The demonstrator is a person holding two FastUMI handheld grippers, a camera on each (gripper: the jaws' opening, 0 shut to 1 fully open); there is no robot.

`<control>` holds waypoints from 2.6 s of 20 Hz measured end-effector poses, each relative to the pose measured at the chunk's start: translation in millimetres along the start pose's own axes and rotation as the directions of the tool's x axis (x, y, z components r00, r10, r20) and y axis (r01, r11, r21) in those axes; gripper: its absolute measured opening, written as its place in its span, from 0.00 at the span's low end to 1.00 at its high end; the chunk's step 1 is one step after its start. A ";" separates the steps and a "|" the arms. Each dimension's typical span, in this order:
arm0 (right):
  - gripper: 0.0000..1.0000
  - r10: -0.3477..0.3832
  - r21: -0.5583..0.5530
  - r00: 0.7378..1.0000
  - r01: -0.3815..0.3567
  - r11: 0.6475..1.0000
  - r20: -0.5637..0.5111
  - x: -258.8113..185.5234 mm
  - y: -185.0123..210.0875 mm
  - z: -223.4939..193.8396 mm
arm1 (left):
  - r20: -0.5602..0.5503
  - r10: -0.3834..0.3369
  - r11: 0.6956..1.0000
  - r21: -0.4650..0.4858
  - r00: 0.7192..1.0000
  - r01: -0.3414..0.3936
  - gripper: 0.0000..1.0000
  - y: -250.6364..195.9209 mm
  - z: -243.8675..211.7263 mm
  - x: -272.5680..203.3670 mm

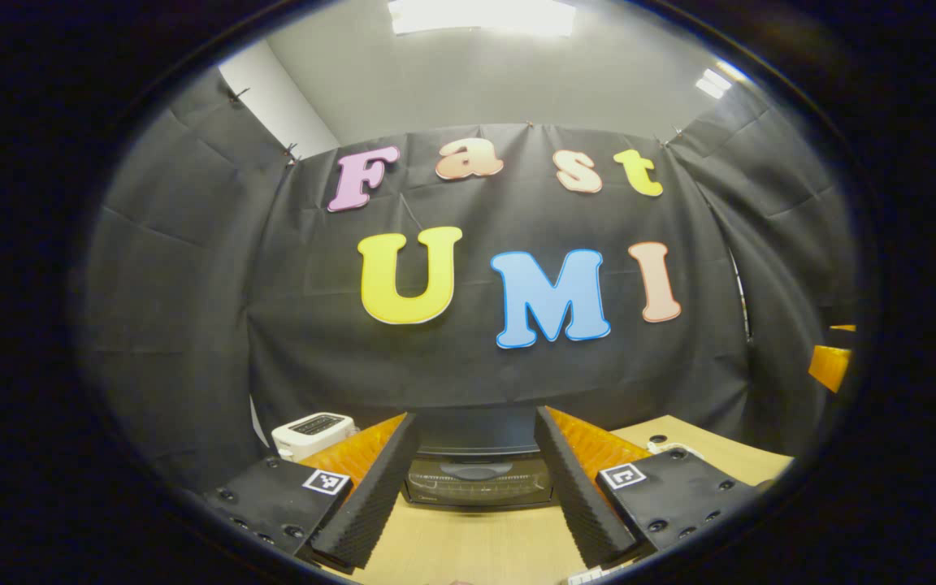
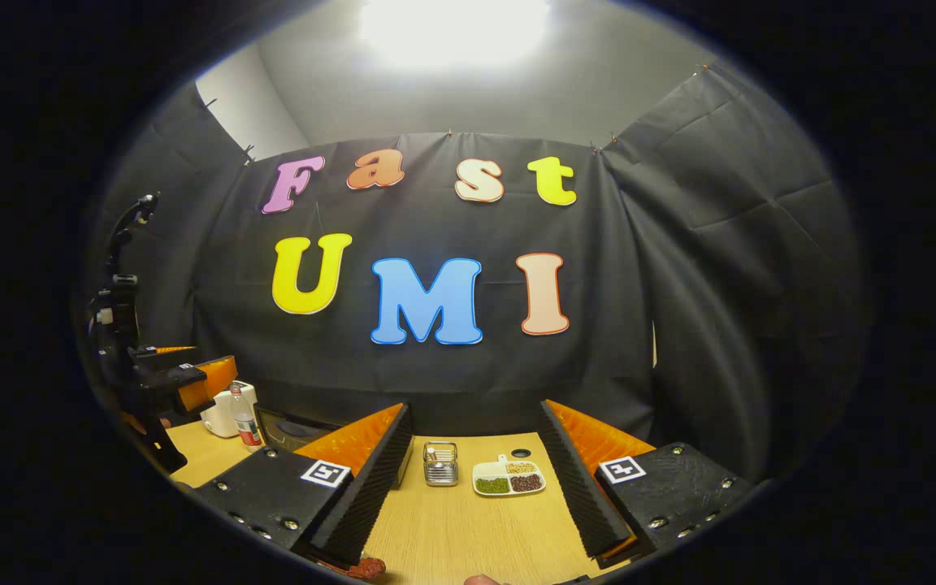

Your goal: Open the electric oven with the left hand, put the food in, and close the electric oven.

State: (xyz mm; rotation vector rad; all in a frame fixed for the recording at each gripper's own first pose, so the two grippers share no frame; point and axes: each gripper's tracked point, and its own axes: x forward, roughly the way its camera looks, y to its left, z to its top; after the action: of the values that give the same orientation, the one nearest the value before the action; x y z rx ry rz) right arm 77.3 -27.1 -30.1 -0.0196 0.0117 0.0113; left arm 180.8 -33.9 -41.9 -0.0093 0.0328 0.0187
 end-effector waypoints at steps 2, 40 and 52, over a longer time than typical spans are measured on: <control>0.96 -0.018 -0.004 1.000 0.018 1.000 -0.004 7.4 3.3 -0.2 | -0.015 -0.007 1.000 -0.001 1.000 0.007 1.00 3.1 -9.5 25.8; 0.96 -0.168 -0.142 0.981 0.154 0.978 -0.092 16.4 33.8 -9.7 | -0.236 -0.060 0.998 -0.006 0.970 0.060 1.00 -9.0 -193.0 173.0; 0.96 -0.104 -0.125 0.990 0.092 0.988 -0.093 8.1 30.1 -12.0 | -0.295 -0.040 0.999 0.016 0.955 0.047 1.00 -7.8 -213.4 114.9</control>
State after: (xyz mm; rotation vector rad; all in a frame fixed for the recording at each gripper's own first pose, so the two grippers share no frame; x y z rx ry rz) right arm 85.0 2.9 -42.8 -0.1415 0.1096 -0.0873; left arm 288.8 -41.6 -258.9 0.0100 0.3315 -0.0276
